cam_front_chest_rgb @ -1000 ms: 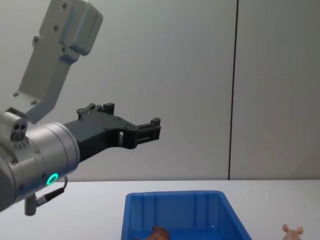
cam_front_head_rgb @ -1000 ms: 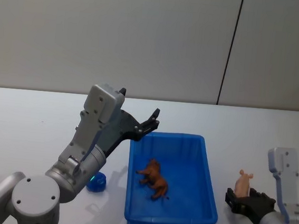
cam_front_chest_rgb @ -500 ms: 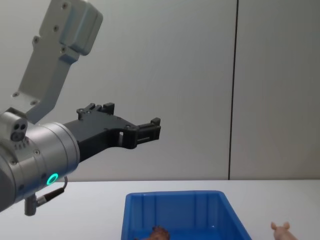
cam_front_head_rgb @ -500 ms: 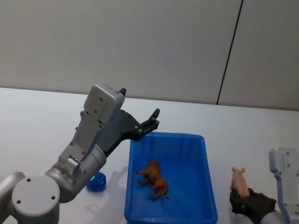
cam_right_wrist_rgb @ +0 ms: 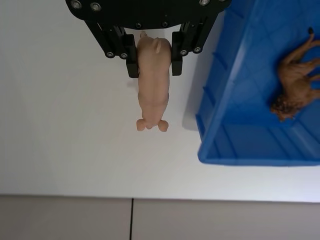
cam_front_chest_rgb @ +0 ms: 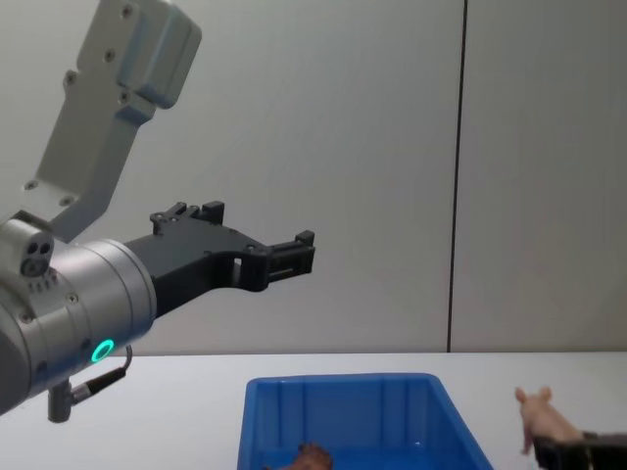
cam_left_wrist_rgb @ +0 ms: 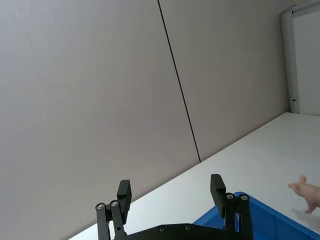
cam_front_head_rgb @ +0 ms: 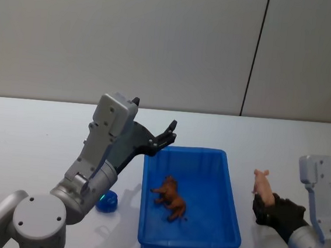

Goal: Pick up the two dolls from the table and place them into the box.

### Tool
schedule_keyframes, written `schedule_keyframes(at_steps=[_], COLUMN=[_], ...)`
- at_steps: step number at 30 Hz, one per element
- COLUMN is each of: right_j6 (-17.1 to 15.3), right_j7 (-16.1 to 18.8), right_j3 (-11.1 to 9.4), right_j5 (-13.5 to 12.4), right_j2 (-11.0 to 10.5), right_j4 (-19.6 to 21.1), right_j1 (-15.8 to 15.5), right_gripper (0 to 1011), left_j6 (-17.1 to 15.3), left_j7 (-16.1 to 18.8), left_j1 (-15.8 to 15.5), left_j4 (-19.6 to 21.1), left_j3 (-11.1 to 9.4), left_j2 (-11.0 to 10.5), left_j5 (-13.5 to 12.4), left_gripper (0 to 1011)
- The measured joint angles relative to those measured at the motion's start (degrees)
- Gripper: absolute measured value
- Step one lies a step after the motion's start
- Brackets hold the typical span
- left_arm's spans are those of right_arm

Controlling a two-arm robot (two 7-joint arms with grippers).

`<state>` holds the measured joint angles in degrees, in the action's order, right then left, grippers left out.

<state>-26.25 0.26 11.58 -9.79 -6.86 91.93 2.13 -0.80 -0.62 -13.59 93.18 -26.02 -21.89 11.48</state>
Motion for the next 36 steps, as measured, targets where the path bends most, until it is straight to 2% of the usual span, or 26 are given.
schedule_keyframes(at_steps=[12, 19, 26, 32, 34, 36], right_j6=[6.3, 7.9, 7.5, 4.0, 3.5, 1.2], right_j7=[7.2, 11.9, 16.5, 21.2, 21.6, 23.0], right_j3=[0.6, 1.0, 1.5, 2.3, 2.4, 2.8], right_j5=[2.2, 2.3, 1.6, 0.9, 0.9, 1.0], right_j2=[-1.0, -1.2, -1.0, -0.3, -0.2, 0.4], right_j4=[3.5, 4.9, 5.6, 5.5, 5.4, 4.8], right_j1=[-0.1, 0.6, 1.7, 3.9, 4.2, 5.3], right_gripper=[371, 371, 371, 371, 371, 372], left_j6=[0.0, 0.0, 0.0, 0.0, 0.0, 0.0], left_j7=[0.0, 0.0, 0.0, 0.0, 0.0, 0.0], left_j1=[0.0, 0.0, 0.0, 0.0, 0.0, 0.0], left_j4=[0.0, 0.0, 0.0, 0.0, 0.0, 0.0], left_j3=[0.0, 0.0, 0.0, 0.0, 0.0, 0.0], left_j2=[0.0, 0.0, 0.0, 0.0, 0.0, 0.0], left_j5=[0.0, 0.0, 0.0, 0.0, 0.0, 0.0], left_gripper=[1001, 1001, 1001, 1001, 1001, 1001])
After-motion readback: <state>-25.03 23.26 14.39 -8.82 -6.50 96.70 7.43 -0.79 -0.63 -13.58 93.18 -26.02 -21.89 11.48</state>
